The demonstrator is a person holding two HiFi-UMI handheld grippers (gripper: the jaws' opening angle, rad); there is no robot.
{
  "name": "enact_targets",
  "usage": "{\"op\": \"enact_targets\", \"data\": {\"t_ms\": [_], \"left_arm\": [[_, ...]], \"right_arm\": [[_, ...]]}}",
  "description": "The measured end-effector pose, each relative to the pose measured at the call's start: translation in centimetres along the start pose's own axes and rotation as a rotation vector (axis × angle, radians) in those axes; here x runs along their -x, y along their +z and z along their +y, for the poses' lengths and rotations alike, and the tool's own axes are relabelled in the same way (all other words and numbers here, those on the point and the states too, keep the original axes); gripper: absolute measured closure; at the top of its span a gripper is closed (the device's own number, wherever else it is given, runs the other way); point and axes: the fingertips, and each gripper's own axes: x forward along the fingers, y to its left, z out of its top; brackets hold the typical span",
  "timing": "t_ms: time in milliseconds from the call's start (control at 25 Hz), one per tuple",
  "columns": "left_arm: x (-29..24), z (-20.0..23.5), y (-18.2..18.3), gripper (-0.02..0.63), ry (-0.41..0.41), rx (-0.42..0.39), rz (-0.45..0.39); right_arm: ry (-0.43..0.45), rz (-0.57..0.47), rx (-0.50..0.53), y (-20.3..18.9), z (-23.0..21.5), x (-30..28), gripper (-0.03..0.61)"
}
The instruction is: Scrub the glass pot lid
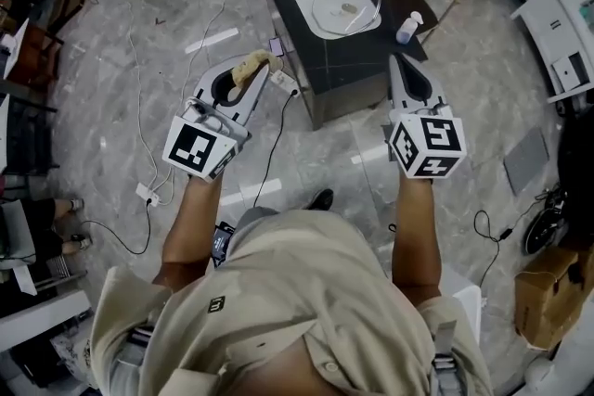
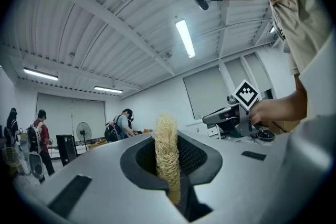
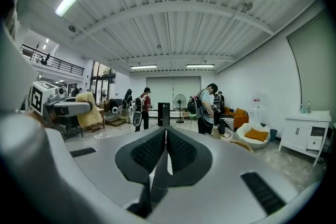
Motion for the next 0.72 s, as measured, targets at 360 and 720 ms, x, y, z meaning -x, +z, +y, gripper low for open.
{"op": "enact_targets", "data": {"t_ms": [360, 720], "left_arm": [[-4.5, -1.2, 0.0, 0.565, -0.039, -0.016, 0.018], [-12.0, 0.5, -2.5, 0.565, -0.163, 0.024, -0.016]], "right_arm": [[-0.023, 0.008, -0.037, -1.2, -4.2, -0.1, 0.554], [-0.139, 0.046, -0.021, -2.1, -8.3, -2.1, 0.552]]}}
